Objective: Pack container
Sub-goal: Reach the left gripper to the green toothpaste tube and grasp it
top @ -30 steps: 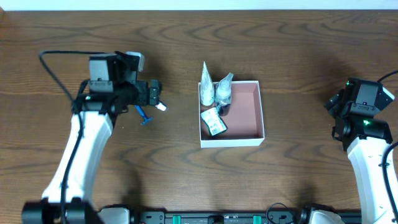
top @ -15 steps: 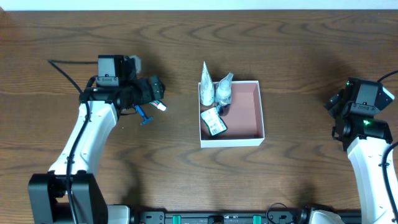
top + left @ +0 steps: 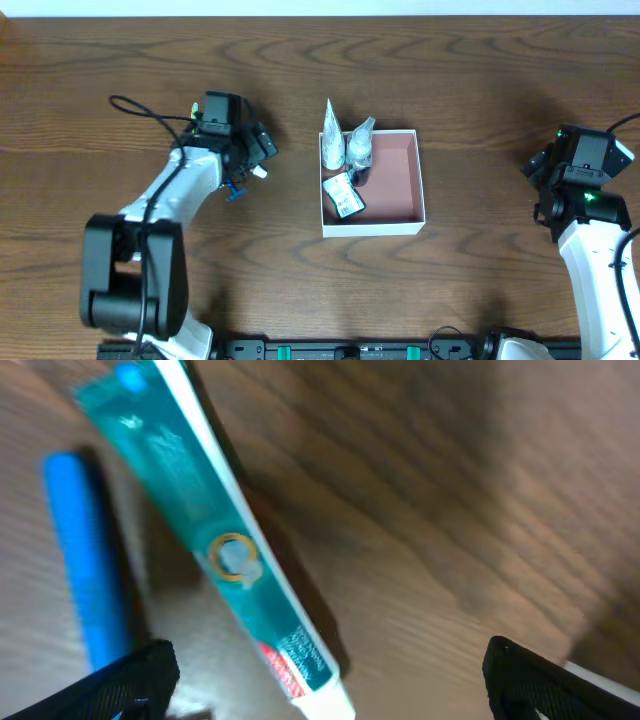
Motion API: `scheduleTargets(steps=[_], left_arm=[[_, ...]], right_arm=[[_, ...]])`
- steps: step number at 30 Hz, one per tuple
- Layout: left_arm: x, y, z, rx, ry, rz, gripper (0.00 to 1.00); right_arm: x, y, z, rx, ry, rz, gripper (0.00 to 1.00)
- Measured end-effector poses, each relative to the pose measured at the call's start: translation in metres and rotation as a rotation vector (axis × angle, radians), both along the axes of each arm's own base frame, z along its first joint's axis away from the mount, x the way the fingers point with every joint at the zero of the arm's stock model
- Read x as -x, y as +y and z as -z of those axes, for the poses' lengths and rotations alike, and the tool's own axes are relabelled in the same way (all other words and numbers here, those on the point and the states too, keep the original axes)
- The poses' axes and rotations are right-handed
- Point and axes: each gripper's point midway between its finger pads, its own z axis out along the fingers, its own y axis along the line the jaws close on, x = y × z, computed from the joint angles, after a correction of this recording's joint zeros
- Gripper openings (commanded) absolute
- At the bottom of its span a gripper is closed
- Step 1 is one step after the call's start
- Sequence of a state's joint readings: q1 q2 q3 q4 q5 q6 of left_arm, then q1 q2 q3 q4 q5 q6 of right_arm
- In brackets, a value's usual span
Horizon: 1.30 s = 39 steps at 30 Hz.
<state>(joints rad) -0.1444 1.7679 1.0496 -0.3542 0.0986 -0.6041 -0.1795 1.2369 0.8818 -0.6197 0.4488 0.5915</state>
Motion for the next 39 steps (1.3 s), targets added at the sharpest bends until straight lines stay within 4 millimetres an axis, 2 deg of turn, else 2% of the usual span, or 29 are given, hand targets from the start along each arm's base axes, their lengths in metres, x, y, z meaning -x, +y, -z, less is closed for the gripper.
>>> scheduleTargets(steps=[5,8,12,20,25,31,36,39], left_arm=[[0.002,0.003,0.015,-0.017,0.033,-0.034,1.0],[0.001,0.007,0.016,-0.031,0.034,-0.06,0.87],[0.001,0.009,0.016,-0.04,0.031,-0.072,0.78],[0.004,0.013,0.029,-0.068,0.071,-0.076,0.75],[0.004,0.016,0.031,-0.088,0.085,-0.078,0.58],[0.012,0.019,0.033,-0.116,0.125,-0.045,0.44],[0.021,0.021,0.035,-0.13,0.161,-0.027,0.22],[0.023,0.021,0.035,-0.135,0.173,-0.016,0.21]], right_arm=[[0.0,0.0,0.0,0.0,0.0,0.0,0.99],[0.0,0.0,0.0,0.0,0.0,0.0,0.99],[0.0,0.0,0.0,0.0,0.0,0.0,0.99],[0.0,0.0,0.0,0.0,0.0,0.0,0.99],[0.0,0.0,0.0,0.0,0.0,0.0,0.99],[0.0,0.0,0.0,0.0,0.0,0.0,0.99],[0.0,0.0,0.0,0.0,0.0,0.0,0.99],[0.0,0.0,0.0,0.0,0.0,0.0,0.99]])
